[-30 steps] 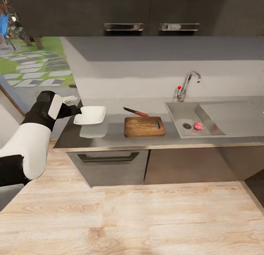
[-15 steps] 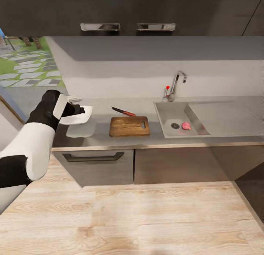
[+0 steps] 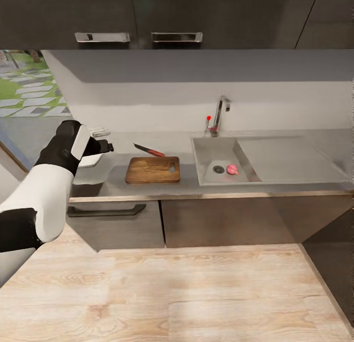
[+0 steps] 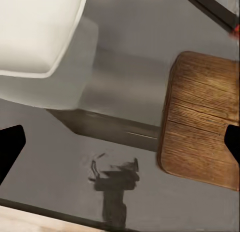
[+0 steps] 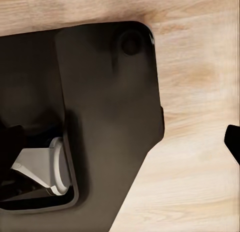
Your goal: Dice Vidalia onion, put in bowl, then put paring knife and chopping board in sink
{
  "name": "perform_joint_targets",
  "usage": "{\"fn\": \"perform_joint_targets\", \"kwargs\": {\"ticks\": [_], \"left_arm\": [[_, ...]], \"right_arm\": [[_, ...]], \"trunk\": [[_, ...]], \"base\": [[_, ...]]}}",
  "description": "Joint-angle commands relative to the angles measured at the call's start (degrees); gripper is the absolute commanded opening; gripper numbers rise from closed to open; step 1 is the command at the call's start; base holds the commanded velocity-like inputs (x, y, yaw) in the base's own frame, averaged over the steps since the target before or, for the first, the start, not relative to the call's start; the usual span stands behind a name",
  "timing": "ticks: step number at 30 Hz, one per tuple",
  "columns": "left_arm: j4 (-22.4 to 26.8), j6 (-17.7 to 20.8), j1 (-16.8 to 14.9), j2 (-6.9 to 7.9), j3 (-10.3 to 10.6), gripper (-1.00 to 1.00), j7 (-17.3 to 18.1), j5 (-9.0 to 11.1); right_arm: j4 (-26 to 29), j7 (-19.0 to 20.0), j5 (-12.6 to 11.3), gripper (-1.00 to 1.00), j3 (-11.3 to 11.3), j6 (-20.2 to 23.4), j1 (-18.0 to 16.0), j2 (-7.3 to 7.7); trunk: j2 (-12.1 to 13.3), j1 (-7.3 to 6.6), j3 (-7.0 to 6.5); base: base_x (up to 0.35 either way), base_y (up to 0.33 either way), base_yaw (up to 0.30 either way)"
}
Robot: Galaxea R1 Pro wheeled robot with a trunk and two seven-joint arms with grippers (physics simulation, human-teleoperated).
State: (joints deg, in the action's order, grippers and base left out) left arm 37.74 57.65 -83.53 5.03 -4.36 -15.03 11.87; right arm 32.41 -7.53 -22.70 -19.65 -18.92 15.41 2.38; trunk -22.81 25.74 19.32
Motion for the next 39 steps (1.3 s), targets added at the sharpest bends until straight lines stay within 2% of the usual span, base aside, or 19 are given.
{"fn": "perform_joint_targets", "kwargs": {"ticks": [1, 39], "left_arm": [[0.0, 0.2, 0.0, -0.02, -0.1, 1.0, -0.5, 0.6], [-1.7, 0.1, 0.0, -0.02, 0.0, 1.0, -0.4, 0.7]], "right_arm": [[0.1, -0.5, -0.4, 1.0, -0.5, -0.1, 0.0, 0.09], [0.0, -0.5, -0.4, 1.0, -0.3, -0.2, 0.0, 0.08]], "trunk": [[-0.1, 0.04, 0.02], [-0.1, 0.04, -3.35]], "base": [[0.0, -0.318, 0.0], [0.006, -0.317, -0.003]]}}
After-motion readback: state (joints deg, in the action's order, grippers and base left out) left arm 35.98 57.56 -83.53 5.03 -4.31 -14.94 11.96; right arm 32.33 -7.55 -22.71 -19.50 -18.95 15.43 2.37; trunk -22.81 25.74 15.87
